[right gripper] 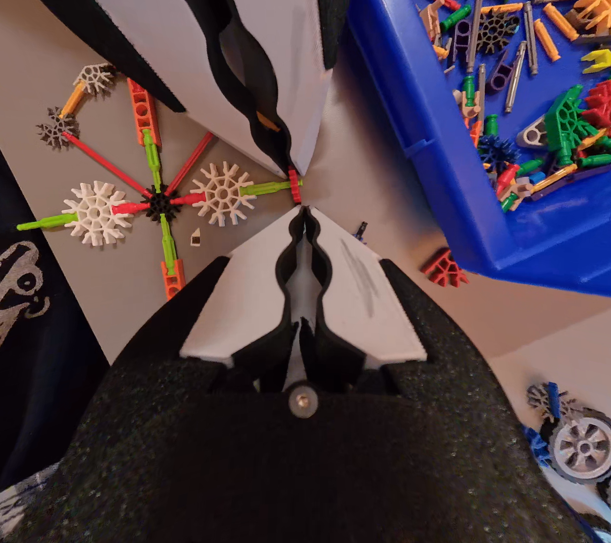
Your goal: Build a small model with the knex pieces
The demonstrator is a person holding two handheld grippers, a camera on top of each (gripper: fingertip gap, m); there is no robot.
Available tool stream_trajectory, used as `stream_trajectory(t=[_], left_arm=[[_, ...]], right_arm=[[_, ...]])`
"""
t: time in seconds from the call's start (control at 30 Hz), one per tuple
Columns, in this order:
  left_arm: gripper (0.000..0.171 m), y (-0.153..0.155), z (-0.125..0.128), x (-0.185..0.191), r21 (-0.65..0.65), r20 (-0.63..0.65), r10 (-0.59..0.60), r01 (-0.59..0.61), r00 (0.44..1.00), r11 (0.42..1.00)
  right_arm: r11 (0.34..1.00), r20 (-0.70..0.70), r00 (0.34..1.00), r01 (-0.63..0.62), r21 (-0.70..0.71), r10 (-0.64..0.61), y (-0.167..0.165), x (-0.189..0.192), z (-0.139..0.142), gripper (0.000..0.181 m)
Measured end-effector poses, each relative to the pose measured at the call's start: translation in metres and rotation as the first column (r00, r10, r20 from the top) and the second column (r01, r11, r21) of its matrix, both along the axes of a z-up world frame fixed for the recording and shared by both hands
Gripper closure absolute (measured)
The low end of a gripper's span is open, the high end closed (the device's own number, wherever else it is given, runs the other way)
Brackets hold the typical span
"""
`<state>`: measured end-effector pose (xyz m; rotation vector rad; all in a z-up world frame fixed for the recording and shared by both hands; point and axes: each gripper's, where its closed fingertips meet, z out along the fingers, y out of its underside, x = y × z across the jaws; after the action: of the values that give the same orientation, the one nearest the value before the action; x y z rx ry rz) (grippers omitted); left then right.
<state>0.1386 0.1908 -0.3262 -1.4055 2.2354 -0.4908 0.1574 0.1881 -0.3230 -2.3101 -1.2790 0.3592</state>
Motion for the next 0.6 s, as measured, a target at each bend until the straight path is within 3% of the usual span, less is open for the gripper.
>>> stream_trajectory(t=[0.13, 0.47, 0.6], left_arm=[[0.169, -0.0002, 0.0000, 0.0002, 0.005, 0.002, -0.001, 0.001, 1.000, 1.000], [0.169, -0.0002, 0.0000, -0.0002, -0.013, 0.012, 0.017, -0.017, 1.000, 1.000], [0.169, -0.0003, 0.0001, -0.0004, -0.011, 0.007, 0.013, -0.013, 1.000, 1.000]], right_arm=[[0.998, -0.010, 1.000, -0.007, 0.056, 0.008, -0.0024, -0.0011, -0.0007, 0.181], [0.959, 0.138, 0.990, -0.065, 0.275, 0.028, -0.0024, -0.0007, -0.0005, 0.181], [0.967, 0.106, 0.994, -0.043, 0.252, 0.016, -0.0012, -0.0011, 0.0013, 0.181]])
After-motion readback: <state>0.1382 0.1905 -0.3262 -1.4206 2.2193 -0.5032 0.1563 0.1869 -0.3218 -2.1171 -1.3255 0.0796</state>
